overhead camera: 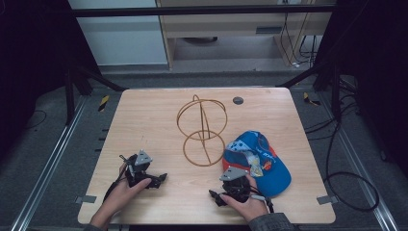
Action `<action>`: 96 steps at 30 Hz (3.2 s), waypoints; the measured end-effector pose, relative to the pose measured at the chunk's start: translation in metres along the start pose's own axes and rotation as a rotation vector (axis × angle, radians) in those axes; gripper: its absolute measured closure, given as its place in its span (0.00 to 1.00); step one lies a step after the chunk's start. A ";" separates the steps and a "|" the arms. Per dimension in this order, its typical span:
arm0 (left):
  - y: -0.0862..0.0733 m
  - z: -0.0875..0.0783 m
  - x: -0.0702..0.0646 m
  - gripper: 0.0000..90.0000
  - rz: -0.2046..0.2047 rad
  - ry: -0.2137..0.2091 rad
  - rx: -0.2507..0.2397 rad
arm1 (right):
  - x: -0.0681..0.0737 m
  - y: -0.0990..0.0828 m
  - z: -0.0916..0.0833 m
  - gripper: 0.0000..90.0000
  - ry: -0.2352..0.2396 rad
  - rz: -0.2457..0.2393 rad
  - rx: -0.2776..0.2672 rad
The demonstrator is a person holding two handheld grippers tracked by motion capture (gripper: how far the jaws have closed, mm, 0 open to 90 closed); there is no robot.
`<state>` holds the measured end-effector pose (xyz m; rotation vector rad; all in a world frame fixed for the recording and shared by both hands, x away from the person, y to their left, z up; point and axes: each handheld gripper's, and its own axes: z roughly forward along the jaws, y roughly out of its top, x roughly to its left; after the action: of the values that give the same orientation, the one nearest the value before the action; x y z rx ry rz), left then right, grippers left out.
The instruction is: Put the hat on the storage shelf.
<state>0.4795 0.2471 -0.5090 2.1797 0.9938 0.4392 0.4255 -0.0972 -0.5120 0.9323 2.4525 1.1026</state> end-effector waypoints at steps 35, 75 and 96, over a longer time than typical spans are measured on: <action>0.000 0.000 0.000 0.00 0.001 0.000 0.001 | -0.056 0.007 -0.088 0.18 -0.186 0.031 0.115; 0.000 0.000 0.000 0.00 0.004 -0.003 0.002 | -0.128 0.053 -0.085 0.56 -0.139 0.187 0.293; 0.000 0.000 0.000 0.00 0.003 -0.003 0.002 | -0.131 0.056 -0.095 1.00 -0.090 0.198 0.273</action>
<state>0.4797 0.2471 -0.5089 2.1832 0.9893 0.4367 0.5002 -0.2098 -0.4067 1.3000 2.5190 0.7726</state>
